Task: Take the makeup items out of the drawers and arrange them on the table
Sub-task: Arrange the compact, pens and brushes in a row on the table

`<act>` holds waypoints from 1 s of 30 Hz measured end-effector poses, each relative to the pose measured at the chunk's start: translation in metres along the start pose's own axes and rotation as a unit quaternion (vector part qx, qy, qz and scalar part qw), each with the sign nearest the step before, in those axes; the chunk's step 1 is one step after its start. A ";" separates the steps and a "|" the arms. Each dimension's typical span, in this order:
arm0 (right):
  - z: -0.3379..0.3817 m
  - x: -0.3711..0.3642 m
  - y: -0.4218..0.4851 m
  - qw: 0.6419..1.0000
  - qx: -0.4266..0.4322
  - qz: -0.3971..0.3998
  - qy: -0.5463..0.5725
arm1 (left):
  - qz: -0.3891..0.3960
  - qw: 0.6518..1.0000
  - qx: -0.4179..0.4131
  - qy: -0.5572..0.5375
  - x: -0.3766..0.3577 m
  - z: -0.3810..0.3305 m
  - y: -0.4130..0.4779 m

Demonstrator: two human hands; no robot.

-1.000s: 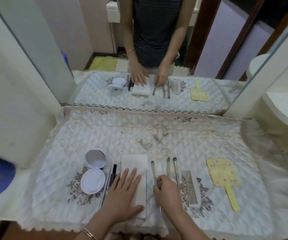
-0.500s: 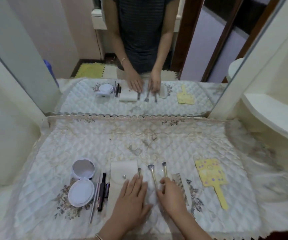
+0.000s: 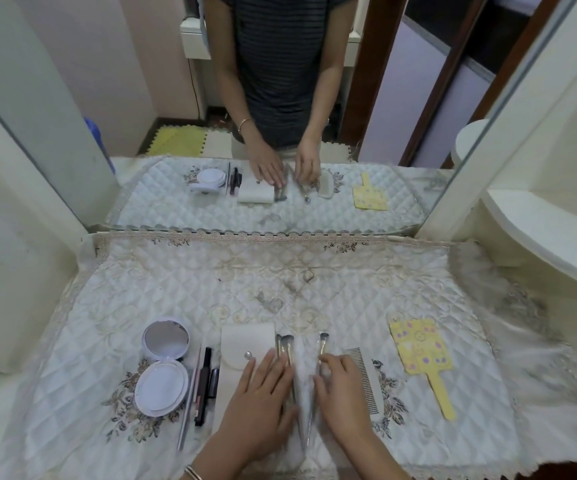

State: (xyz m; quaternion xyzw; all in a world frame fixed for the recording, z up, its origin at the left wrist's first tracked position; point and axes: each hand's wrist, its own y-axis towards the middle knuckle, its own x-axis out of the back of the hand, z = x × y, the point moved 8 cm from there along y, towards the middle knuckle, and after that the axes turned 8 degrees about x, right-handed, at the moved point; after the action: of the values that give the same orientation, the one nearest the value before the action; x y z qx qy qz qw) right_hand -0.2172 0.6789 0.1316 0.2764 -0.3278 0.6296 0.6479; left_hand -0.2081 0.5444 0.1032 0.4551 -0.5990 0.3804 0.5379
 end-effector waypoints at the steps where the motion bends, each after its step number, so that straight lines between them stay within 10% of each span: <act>1: -0.003 -0.001 -0.001 1.000 -0.003 0.010 -0.008 | -0.001 1.000 0.000 -0.001 -0.001 -0.003 0.000; 16: 0.004 -0.014 0.004 0.995 0.021 0.081 0.047 | -0.008 1.000 0.002 0.002 0.002 -0.011 0.005; 20: -0.034 0.028 -0.003 0.996 0.006 -0.022 -0.083 | -0.020 1.000 -0.022 -0.008 0.004 -0.018 0.005; 30: -0.029 -0.016 -0.012 0.975 -0.014 0.091 -0.202 | 0.018 1.000 -0.022 0.001 -0.010 -0.023 0.001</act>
State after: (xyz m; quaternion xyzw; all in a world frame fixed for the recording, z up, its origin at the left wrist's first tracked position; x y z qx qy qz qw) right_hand -0.2029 0.6903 0.1017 0.3577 -0.4844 0.6125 0.5122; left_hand -0.2019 0.5673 0.0964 0.4320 -0.6151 0.3774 0.5409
